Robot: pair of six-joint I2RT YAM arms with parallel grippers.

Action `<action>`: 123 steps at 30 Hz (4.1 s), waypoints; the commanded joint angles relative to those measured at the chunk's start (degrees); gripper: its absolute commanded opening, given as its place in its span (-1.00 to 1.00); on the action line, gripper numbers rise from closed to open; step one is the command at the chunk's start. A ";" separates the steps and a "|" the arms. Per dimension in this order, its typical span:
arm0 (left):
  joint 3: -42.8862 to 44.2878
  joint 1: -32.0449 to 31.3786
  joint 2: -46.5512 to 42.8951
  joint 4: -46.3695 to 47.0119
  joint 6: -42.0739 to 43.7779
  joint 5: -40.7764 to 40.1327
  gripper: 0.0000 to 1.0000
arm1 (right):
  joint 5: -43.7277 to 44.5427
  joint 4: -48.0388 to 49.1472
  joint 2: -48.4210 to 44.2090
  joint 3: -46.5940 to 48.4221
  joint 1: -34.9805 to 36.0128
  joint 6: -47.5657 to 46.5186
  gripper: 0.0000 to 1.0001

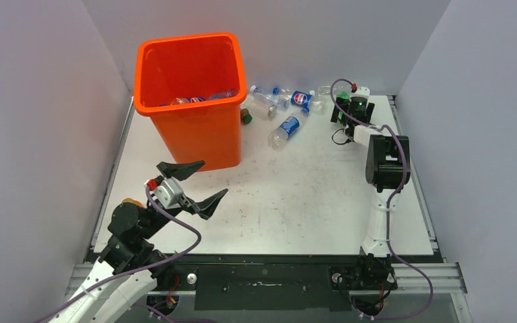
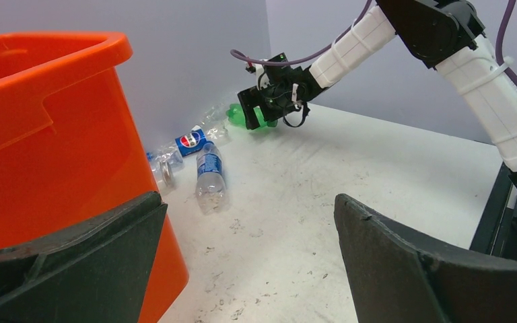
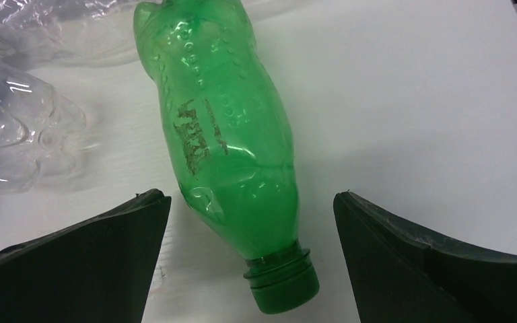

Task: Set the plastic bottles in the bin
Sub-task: Pick up the plastic bottle at the center of the board.

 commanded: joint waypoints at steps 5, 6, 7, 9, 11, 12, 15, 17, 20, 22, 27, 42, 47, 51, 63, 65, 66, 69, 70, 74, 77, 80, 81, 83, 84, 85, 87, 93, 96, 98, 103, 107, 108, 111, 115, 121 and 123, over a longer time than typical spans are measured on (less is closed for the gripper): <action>0.02 0.28 0.26 3.14 -1.03 0.97 0.93 | -1.31 -2.11 1.95 3.55 0.05 -0.52 0.70; 0.02 0.32 0.30 3.08 -1.03 0.96 0.93 | -1.16 -1.87 1.87 3.21 0.13 -0.50 0.59; 0.02 0.28 0.26 3.07 -1.03 1.01 0.93 | -1.06 -1.44 1.82 2.76 0.22 -0.46 0.48; 0.02 0.28 0.24 3.07 -1.12 1.04 0.93 | -1.04 -0.75 1.37 1.85 0.31 -0.42 0.25; 0.02 0.32 0.11 3.07 -1.12 1.05 0.93 | -1.04 -0.23 0.97 1.15 0.48 -0.64 0.06; 0.02 0.28 0.06 3.07 -1.12 1.05 0.93 | -1.04 -0.23 0.80 0.99 0.57 -0.89 -0.06; 0.02 0.28 -0.15 3.07 -1.07 0.96 0.93 | -1.09 0.03 -0.17 -0.10 0.75 -1.69 -0.27; 0.02 0.28 -0.37 3.07 -1.03 0.88 0.93 | -1.17 0.61 -1.56 -1.39 0.92 -2.27 -0.42; 0.02 0.28 -0.82 2.99 -0.97 0.79 0.93 | -1.81 1.20 -4.22 -4.01 1.12 -2.74 -0.67; 0.02 0.33 -1.33 2.90 -0.95 0.68 0.93 | -2.00 1.94 -7.17 -6.87 1.12 -2.76 -0.79; 0.02 0.54 -2.35 3.32 -1.25 1.00 0.93 | 0.48 4.42 -17.88 -19.48 6.23 -2.16 -0.89; -1.78 0.01 -3.86 5.84 -1.47 1.31 0.92 | 0.49 -4.80 -74.29 -56.84 20.16 28.96 -0.89; -1.02 -0.59 -1.03 6.23 -0.40 5.13 0.92 | -20.28 -28.00 -84.53 -48.38 20.83 26.72 -0.89; 2.95 -2.09 3.63 5.51 1.44 7.17 0.92 | -30.97 -43.46 -84.82 -40.10 21.40 22.40 -0.89; 15.08 -35.84 21.71 -7.16 47.96 -27.94 0.92 | -50.24 -48.87 -84.22 -35.50 27.79 20.19 -0.89; 13.88 -38.22 24.70 -6.01 56.16 -32.34 0.92 | -50.88 -48.99 -84.93 -35.52 28.79 19.95 -0.89; 13.74 -38.57 26.50 -5.82 59.17 -33.71 0.92 | -50.80 -49.11 -85.13 -35.39 29.47 19.85 -0.89; 14.46 -38.74 30.42 -3.82 64.59 -35.17 0.92 | -49.24 -50.86 -85.69 -35.50 30.89 18.67 -0.89; 14.58 -38.74 31.20 -3.12 65.96 -35.12 0.92 | -49.10 -51.38 -85.85 -35.64 31.18 18.24 -0.89; 17.42 -38.30 35.07 -4.42 68.66 -34.11 0.92 | -49.12 -52.28 -86.64 -35.41 31.94 17.46 -0.89; 19.28 -37.68 37.94 -4.81 69.80 -33.65 0.93 | -49.54 -53.23 -86.67 -34.80 32.23 16.33 -0.89; 20.79 -37.52 40.74 -4.84 69.95 -33.12 0.95 | -50.11 -53.71 -87.10 -34.85 32.41 15.69 -0.89; 21.36 -37.51 41.69 -4.84 70.02 -33.37 0.83 | -50.23 -53.75 -87.32 -35.00 32.41 15.61 -0.89; 22.07 -37.51 43.13 -4.84 69.94 -33.74 0.73 | -50.61 -53.53 -87.99 -35.24 32.52 15.57 -0.89; 22.30 -37.56 43.62 -4.84 69.84 -33.61 0.65 | -50.88 -53.26 -88.32 -35.42 32.49 15.78 -0.89; 22.48 -37.53 43.96 -4.84 69.59 -33.33 0.60 | -51.13 -52.98 -88.63 -35.57 32.50 15.93 -0.89; 22.79 -37.60 44.73 -4.84 69.32 -32.85 0.49 | -51.44 -52.55 -88.96 -35.50 32.51 16.01 -0.89; 23.42 -37.60 44.70 -4.52 66.72 -31.62 -0.19 | -52.24 -51.21 -88.79 -34.74 32.51 16.16 -0.89; 23.84 -37.60 44.01 -4.84 62.79 -29.82 -0.44 | -51.78 -48.37 -89.72 -34.24 32.50 17.40 -0.17; 23.48 -37.67 43.34 -4.84 59.99 -28.44 -0.52 | -51.52 -45.85 -90.69 -33.95 32.55 18.75 0.59; 21.49 -37.87 40.59 -4.51 46.50 -26.21 -0.56 | -45.43 -40.76 -94.59 -32.66 32.50 20.44 0.79; 19.59 -37.61 36.51 -0.66 25.79 -23.64 -0.58 | -35.27 -31.27 -103.57 -36.34 32.51 22.68 0.79; 19.58 -37.30 35.60 -0.15 19.16 -23.04 -0.58 | -32.28 -27.18 -107.33 -38.47 32.52 24.03 0.79; 19.28 -36.03 34.33 0.72 4.66 -19.81 -0.60 | -26.14 -20.27 -115.54 -42.73 32.61 24.20 0.79; 12.94 -34.64 31.39 11.84 -11.43 -14.37 -0.63 | -30.00 -20.29 -116.72 -43.24 32.61 21.03 0.79; 7.67 -33.38 30.05 24.75 -23.44 -6.84 -0.63 | -38.53 -6.44 -114.37 -49.24 32.57 28.09 0.79; 8.14 -33.38 30.13 25.52 -24.92 -6.35 -0.63 | -40.70 -0.89 -112.03 -50.72 32.44 31.48 0.79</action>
